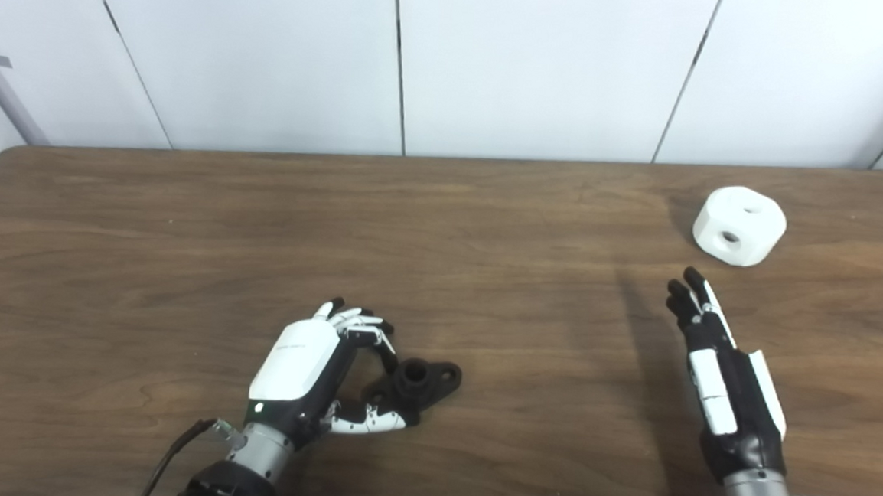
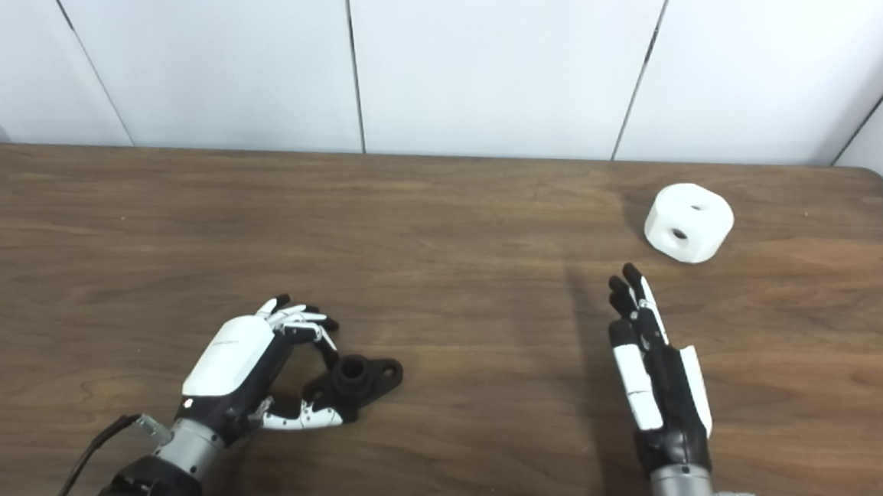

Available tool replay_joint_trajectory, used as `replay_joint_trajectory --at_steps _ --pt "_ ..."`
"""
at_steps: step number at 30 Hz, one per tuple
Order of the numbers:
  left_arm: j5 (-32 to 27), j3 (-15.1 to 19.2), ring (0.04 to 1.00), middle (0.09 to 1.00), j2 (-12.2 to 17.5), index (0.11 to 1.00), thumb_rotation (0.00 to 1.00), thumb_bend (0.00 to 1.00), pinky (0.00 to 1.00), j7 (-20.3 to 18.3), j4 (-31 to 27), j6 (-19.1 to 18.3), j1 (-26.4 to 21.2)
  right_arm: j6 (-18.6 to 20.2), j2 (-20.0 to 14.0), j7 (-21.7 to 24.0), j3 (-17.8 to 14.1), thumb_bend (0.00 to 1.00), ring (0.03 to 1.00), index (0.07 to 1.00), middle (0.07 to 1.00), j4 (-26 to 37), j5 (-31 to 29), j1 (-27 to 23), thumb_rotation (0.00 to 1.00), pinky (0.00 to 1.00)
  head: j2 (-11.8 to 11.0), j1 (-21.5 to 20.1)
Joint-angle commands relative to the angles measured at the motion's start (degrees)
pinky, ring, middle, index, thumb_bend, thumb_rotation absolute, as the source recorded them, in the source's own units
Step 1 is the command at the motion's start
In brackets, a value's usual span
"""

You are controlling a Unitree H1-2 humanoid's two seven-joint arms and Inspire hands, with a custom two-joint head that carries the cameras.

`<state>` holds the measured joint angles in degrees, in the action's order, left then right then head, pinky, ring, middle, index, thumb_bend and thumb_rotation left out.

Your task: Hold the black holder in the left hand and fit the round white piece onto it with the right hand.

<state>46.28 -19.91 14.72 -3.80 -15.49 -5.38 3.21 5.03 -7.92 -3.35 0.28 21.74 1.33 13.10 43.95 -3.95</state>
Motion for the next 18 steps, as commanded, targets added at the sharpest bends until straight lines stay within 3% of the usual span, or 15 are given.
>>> replay_joint_trajectory --at_steps 1,7,13,18 --pt "1.18 -0.57 0.87 0.778 -0.2 0.486 0.05 0.52 1.0 0.78 0.7 1.74 0.14 -0.47 1.91 -0.32 -0.63 0.61 0.946 0.944 0.944 2.76 -0.23 0.75 0.81 1.0 0.05 -0.04" --pt "1.52 0.11 0.866 0.769 0.06 0.485 0.05 0.52 0.99 2.65 2.33 3.21 0.42 1.09 2.47 -2.05 -1.43 0.64 0.91 0.895 0.91 4.33 2.89 0.4 0.6 0.88 -1.1 -3.32" --pt "1.06 0.89 0.855 0.762 1.19 0.485 0.05 0.52 0.97 3.12 2.02 4.79 1.12 7.89 1.55 -3.36 -1.85 0.69 0.885 0.851 0.88 7.74 10.9 -1.52 0.54 0.86 -3.0 -9.5" --pt "1.18 1.7 0.838 0.751 2.13 0.485 0.05 0.52 0.95 2.8 1.35 5.56 1.68 13.4 0.87 -3.83 -3.84 0.73 0.877 0.827 0.87 9.91 13.76 -4.71 0.39 0.87 -4.77 -14.17"
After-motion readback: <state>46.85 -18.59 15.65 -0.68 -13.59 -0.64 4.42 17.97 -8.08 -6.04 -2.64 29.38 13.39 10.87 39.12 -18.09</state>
